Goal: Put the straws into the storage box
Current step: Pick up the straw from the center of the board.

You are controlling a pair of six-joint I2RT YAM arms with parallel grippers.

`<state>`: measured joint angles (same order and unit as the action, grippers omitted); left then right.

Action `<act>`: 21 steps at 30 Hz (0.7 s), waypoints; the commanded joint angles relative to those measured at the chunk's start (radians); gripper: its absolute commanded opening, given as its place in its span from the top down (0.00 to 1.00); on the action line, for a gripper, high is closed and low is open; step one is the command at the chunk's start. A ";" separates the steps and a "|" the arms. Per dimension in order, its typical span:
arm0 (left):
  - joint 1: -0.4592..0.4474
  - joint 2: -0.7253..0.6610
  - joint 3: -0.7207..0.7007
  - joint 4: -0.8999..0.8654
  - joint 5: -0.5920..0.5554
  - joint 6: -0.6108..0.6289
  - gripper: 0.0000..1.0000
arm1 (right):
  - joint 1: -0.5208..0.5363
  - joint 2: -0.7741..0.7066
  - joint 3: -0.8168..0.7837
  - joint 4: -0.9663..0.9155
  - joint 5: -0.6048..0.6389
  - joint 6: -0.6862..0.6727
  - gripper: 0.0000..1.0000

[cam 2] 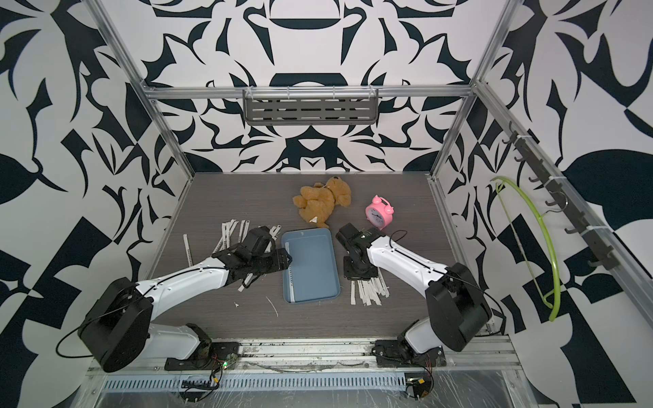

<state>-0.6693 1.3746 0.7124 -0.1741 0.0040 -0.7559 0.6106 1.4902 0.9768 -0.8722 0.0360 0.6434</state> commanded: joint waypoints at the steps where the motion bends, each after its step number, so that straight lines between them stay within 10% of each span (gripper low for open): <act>1: -0.006 0.008 0.023 0.015 -0.015 -0.014 0.24 | 0.003 0.031 -0.009 0.040 0.023 -0.011 0.78; 21: -0.007 0.027 0.012 0.031 -0.019 -0.008 0.24 | 0.000 0.210 -0.033 0.171 0.018 0.011 0.84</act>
<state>-0.6746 1.3911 0.7124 -0.1513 -0.0044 -0.7662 0.6113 1.6833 0.9592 -0.7120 0.0269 0.6479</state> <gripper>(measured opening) 0.756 0.166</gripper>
